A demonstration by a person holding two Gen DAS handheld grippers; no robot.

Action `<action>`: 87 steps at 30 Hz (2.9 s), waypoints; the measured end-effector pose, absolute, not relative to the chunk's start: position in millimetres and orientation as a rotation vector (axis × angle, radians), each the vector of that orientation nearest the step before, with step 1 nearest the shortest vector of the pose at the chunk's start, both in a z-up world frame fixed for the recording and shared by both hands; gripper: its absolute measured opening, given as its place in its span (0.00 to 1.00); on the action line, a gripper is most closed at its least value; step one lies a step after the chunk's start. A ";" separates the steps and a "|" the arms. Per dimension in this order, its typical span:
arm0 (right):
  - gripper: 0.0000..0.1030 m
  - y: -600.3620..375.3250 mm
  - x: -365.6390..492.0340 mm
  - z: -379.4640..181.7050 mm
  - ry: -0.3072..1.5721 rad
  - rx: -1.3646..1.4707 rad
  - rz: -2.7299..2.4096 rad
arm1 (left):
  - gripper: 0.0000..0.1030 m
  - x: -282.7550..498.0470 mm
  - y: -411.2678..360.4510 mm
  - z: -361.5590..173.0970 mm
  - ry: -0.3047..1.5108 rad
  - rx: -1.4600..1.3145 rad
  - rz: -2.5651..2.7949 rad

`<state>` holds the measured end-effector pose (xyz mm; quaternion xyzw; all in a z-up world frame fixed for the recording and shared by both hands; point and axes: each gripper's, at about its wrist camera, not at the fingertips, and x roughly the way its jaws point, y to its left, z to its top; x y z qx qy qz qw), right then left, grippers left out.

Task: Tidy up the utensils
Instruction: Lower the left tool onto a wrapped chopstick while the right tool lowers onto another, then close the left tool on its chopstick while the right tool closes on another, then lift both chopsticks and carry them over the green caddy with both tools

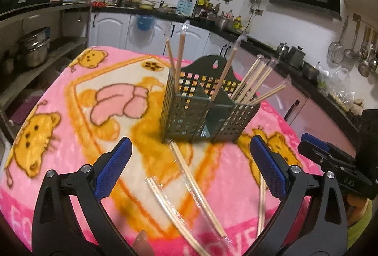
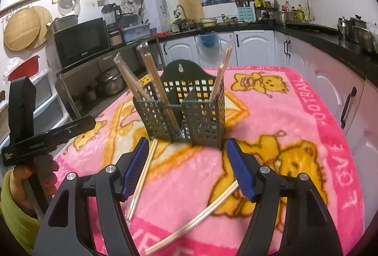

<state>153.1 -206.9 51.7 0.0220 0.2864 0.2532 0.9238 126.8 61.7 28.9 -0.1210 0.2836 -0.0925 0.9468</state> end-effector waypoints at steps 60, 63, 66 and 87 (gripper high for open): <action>0.07 -231.4 247.2 -35.2 0.956 0.186 0.436 | 0.10 195.8 80.8 -71.6 0.908 -0.307 -0.179; 0.06 -231.4 241.4 -25.3 0.918 0.190 0.461 | 0.09 193.5 82.9 -60.6 0.879 -0.339 -0.200; 0.06 -229.1 235.0 -10.7 0.874 0.176 0.474 | 0.08 189.0 78.1 -42.2 0.838 -0.323 -0.218; 0.05 -210.6 179.9 98.6 0.529 0.074 0.582 | 0.07 163.5 45.6 75.2 0.588 -0.246 -0.309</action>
